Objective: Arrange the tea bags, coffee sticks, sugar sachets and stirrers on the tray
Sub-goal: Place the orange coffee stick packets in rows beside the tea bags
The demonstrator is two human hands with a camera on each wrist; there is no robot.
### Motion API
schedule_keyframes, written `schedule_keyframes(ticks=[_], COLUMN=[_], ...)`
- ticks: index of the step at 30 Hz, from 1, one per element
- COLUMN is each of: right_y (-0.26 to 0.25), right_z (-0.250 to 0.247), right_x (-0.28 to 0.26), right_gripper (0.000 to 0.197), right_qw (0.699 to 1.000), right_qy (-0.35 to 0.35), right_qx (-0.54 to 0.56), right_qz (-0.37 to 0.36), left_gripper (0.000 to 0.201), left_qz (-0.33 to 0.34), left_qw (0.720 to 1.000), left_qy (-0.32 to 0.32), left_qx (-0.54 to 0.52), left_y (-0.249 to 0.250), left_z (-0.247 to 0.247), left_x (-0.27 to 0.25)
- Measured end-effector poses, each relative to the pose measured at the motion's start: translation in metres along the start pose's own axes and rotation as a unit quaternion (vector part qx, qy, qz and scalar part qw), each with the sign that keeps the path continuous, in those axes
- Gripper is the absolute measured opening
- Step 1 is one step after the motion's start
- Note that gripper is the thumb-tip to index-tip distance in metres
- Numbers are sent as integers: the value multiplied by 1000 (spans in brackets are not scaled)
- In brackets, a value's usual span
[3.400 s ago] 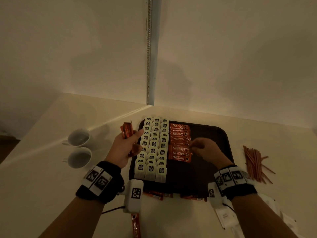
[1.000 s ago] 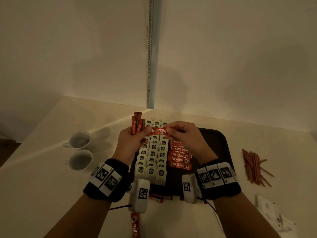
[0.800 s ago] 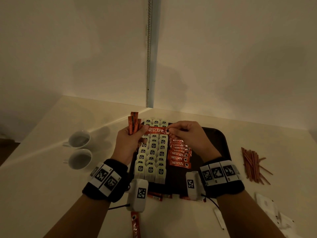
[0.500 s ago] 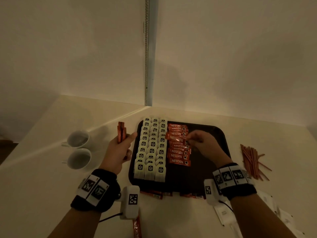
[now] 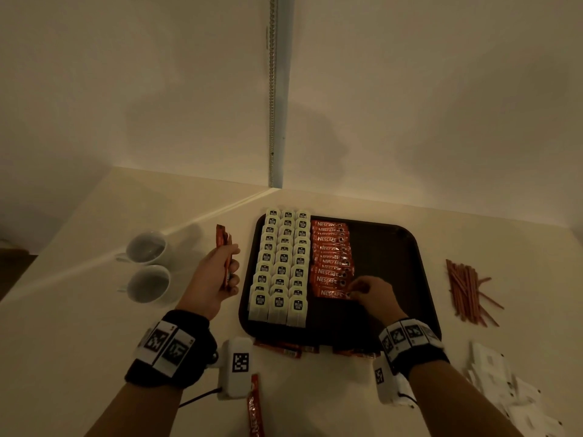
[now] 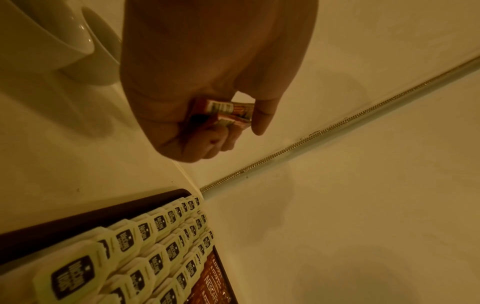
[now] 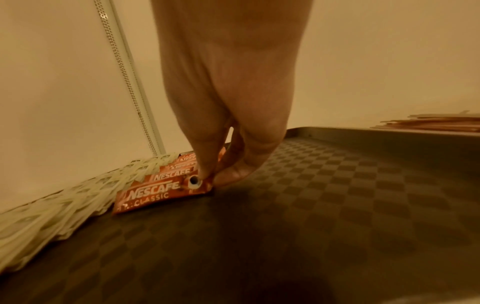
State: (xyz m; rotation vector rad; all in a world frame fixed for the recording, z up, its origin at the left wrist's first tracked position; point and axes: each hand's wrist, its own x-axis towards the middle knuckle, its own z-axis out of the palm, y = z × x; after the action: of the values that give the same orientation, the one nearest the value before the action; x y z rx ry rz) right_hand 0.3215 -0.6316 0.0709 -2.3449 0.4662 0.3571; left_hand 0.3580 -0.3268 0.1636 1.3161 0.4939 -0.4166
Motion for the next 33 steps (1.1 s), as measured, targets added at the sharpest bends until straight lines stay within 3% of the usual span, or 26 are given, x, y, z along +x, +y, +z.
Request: schedule_keyframes(ticks=[14, 22, 26, 29, 31, 33], right_y=[-4, -4, -6, -31, -63, -100], right_z=[6, 9, 5, -9, -19, -26], right_x=[6, 7, 6, -2, -12, -24], right_gripper=[16, 20, 23, 19, 18, 29], right_qw=[999, 999, 999, 998, 992, 974], right_qy=[21, 20, 14, 37, 40, -8], right_qx=[3, -11, -17, 45, 106, 200], right_qz=[28, 37, 47, 7, -57, -108], left_gripper=[6, 9, 14, 8, 5, 9], left_qz=[-7, -19, 4, 39, 69, 112], left_qw=[1000, 997, 995, 992, 986, 972], left_qy=[1, -59, -104, -108, -114, -126], left_qx=[7, -36, 2, 51, 100, 166], left_y=[-2, -2, 2, 8, 12, 15], left_z=[2, 12, 18, 23, 28, 36], left_x=[5, -1, -4, -2, -1, 0])
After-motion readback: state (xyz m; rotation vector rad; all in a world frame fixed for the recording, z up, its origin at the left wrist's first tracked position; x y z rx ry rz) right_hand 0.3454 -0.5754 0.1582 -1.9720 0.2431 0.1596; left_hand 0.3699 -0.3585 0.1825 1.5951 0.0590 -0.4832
